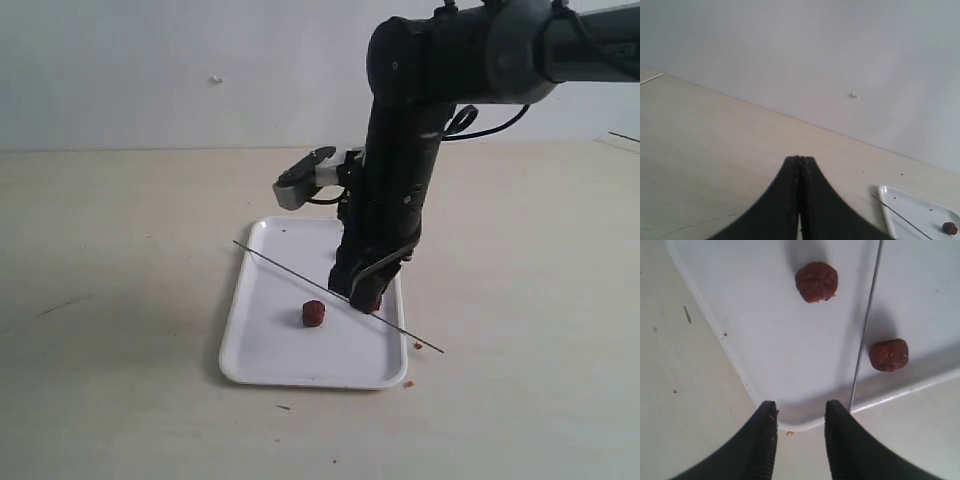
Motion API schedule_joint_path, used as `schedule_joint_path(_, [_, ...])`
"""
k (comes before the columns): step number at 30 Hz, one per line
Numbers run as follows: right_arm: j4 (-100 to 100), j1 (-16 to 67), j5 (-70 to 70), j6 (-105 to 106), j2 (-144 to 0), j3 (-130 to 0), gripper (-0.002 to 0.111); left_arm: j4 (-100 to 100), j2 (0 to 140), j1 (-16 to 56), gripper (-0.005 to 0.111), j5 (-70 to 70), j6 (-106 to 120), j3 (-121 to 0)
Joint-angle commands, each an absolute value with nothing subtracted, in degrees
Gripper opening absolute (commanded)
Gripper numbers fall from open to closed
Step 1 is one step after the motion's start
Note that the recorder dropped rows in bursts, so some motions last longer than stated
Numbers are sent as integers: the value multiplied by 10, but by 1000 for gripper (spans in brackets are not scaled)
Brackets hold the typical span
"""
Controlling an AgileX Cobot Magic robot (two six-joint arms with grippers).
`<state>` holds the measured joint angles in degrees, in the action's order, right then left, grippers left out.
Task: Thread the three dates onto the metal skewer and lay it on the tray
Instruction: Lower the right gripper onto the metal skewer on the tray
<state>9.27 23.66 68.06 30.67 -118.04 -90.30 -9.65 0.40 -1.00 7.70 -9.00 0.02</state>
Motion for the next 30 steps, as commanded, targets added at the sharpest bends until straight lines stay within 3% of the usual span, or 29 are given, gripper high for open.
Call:
schedule_joint_path(1, [89,244,675,276,-1180,-901,34,-96,0,-5,0,77,-90,0])
schedule_joint_path(14, [63,244,540,270,-1186,-821,34,-96,0,-5,0,77,-90,0])
schedule_joint_path(30, [24,243,513,270,-1202,-821,34,-96,0,-5,0,77,-90,0])
